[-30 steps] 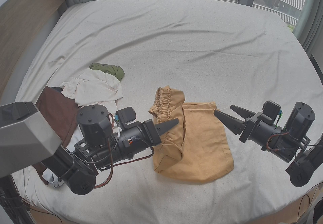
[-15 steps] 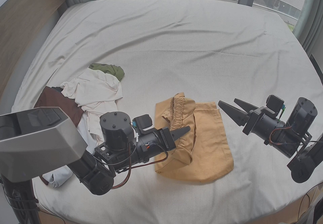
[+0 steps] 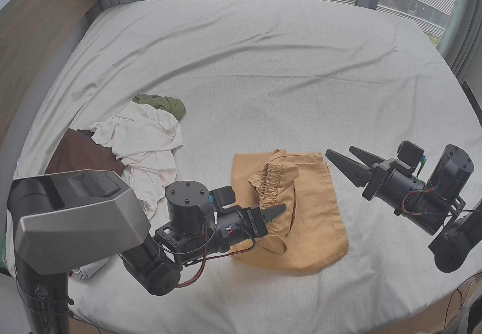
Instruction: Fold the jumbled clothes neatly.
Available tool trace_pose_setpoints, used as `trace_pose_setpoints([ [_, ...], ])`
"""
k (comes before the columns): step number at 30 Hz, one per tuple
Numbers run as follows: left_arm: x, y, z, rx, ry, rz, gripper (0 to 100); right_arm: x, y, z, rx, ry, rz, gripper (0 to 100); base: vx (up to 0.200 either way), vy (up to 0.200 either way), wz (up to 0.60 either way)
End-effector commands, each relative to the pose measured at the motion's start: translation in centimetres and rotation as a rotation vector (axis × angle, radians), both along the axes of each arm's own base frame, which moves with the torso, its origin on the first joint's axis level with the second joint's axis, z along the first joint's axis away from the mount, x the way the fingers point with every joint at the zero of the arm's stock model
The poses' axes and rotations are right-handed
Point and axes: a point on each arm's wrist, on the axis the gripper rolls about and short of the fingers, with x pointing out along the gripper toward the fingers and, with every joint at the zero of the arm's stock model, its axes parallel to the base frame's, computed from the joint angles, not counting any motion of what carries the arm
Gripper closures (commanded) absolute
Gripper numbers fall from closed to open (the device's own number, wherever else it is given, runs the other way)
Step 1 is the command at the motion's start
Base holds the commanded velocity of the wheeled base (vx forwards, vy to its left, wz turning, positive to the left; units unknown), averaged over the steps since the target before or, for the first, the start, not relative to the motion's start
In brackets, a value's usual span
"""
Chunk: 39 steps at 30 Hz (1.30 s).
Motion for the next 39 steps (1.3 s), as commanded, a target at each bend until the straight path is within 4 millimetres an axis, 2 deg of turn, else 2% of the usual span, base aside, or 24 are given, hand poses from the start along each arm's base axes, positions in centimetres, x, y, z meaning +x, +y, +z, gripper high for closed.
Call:
trace_pose_setpoints([
  [1,0.1,0.1,-0.2,0.001,0.001,0.005,0,0.0,0.1,-0.1,-0.001,0.002,0.003,0,0.000,0.000,0.00],
  [10,-0.1,0.4,1.4,-0.020,-0.033,0.046,0,-0.1,0.2,-0.3,-0.005,0.011,0.008,0,0.000,0.000,0.00],
  [16,-0.4,2.1,2.7,-0.027,-0.045,0.080,0,-0.2,0.2,-0.4,-0.008,0.018,0.011,0,0.000,0.000,0.00],
  [20,-1.0,3.8,5.1,-0.051,-0.083,0.109,0,-0.2,0.3,-0.4,-0.009,0.020,0.011,0,0.000,0.000,0.00],
  [21,-1.0,3.8,5.1,-0.051,-0.083,0.109,0,-0.2,0.3,-0.4,-0.009,0.020,0.011,0,0.000,0.000,0.00],
  [22,-1.6,4.7,6.1,-0.059,-0.095,0.120,0,-0.3,0.2,-0.5,-0.011,0.023,0.011,0,0.000,0.000,0.00],
  [29,-3.8,9.4,9.2,-0.034,-0.203,0.196,0,-1.1,1.4,-0.9,-0.022,0.041,0.055,0,0.000,0.000,0.00],
  [30,-3.8,9.4,9.2,-0.034,-0.203,0.196,0,-1.1,1.4,-0.9,-0.022,0.041,0.055,0,0.000,0.000,0.00],
  [31,-4.3,10.8,9.6,-0.017,-0.233,0.222,0,-1.3,1.5,-1.1,-0.030,0.046,0.063,0,0.000,0.000,0.00],
  [32,-4.5,11.3,10.0,-0.020,-0.249,0.226,0,-1.4,1.6,-1.2,-0.031,0.048,0.066,0,0.000,0.000,0.00],
  [36,-5.8,13.0,11.5,-0.044,-0.294,0.200,0,-1.5,2.1,-1.4,-0.038,0.056,0.095,0,0.000,0.000,0.00],
  [39,-6.3,13.3,12.0,-0.055,-0.312,0.181,0,-1.0,2.2,-1.8,-0.041,0.055,0.133,0,0.000,0.000,0.00],
])
